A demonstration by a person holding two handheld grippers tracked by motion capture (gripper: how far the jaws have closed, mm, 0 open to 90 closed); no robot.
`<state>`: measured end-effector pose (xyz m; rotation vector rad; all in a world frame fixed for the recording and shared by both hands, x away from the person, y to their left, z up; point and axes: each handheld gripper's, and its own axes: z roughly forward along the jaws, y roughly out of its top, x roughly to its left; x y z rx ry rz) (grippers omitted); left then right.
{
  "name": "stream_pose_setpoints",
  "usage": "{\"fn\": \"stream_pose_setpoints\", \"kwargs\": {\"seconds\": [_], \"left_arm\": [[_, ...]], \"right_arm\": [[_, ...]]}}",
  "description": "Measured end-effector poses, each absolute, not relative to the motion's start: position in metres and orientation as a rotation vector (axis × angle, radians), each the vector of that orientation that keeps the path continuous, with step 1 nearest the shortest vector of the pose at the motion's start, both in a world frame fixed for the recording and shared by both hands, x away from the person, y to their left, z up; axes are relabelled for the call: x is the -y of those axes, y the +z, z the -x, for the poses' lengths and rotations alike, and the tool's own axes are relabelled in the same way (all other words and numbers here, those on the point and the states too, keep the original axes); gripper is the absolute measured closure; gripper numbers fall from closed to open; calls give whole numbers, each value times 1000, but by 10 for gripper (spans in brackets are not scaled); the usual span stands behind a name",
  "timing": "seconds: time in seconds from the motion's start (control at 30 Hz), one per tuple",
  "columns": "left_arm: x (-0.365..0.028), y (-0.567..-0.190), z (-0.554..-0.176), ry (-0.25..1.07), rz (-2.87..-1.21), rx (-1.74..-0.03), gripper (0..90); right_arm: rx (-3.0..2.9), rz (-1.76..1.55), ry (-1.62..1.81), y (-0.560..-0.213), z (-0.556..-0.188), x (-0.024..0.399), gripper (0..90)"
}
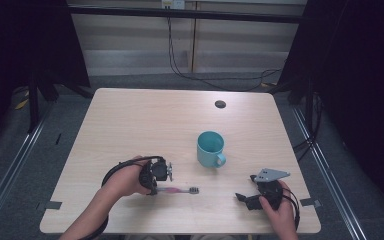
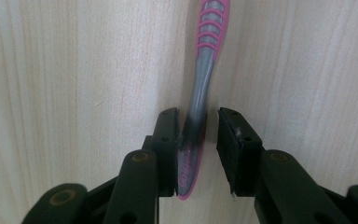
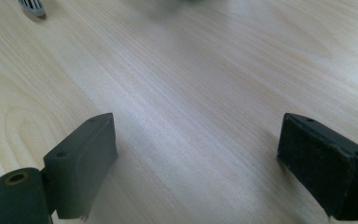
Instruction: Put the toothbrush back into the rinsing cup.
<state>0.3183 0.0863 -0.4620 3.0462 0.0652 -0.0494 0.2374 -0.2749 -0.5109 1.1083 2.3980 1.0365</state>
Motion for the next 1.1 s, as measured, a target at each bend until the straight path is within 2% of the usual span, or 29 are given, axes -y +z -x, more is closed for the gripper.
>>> {"fn": "stream_pose_setpoints", "kwargs": {"seconds": [0.7,1.1], "left_arm": [[-78,-465,-319,-86,-3116,-55,788],[-86,-464,-319,-122,-3049,-162,797]], "right_arm": [[-2398,-1108,1036,-511,-237,275,110],[-2398,-1108,1036,-511,-237,275,110]]}}
